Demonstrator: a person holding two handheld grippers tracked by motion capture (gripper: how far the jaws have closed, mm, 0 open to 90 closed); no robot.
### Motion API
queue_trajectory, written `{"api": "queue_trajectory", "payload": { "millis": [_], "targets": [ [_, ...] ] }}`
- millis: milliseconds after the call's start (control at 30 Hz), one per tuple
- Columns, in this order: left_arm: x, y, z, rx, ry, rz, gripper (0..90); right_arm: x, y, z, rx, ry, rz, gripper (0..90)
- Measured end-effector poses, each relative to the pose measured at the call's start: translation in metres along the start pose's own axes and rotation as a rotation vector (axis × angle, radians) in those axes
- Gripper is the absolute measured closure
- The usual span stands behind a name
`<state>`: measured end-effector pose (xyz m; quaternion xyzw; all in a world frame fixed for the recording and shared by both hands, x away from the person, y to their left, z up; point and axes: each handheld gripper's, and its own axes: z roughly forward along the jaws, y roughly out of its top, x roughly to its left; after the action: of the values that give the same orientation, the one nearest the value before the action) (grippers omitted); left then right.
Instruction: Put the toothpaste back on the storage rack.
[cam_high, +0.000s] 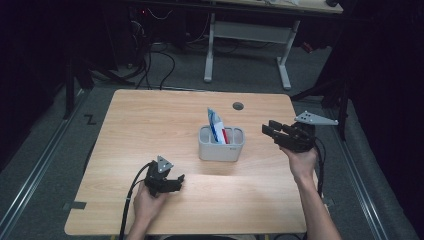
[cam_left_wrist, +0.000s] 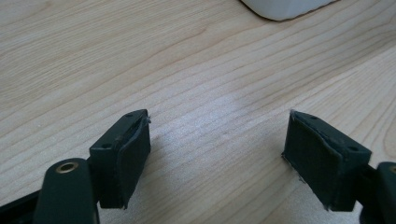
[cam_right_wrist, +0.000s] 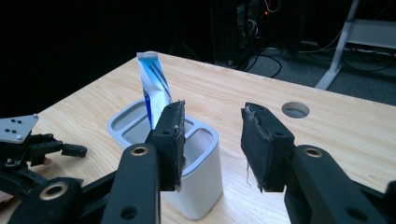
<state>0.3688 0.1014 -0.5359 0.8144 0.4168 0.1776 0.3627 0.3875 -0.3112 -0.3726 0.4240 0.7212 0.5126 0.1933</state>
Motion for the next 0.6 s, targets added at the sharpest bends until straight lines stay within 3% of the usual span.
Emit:
{"api": "queue_trajectory", "payload": {
  "millis": [600],
  "targets": [
    [0.0, 0.0, 0.0, 0.0, 0.0, 0.0, 22.9, 0.0, -0.022, -0.018, -0.005, 0.01, 0.019, 57.9]
  ]
}}
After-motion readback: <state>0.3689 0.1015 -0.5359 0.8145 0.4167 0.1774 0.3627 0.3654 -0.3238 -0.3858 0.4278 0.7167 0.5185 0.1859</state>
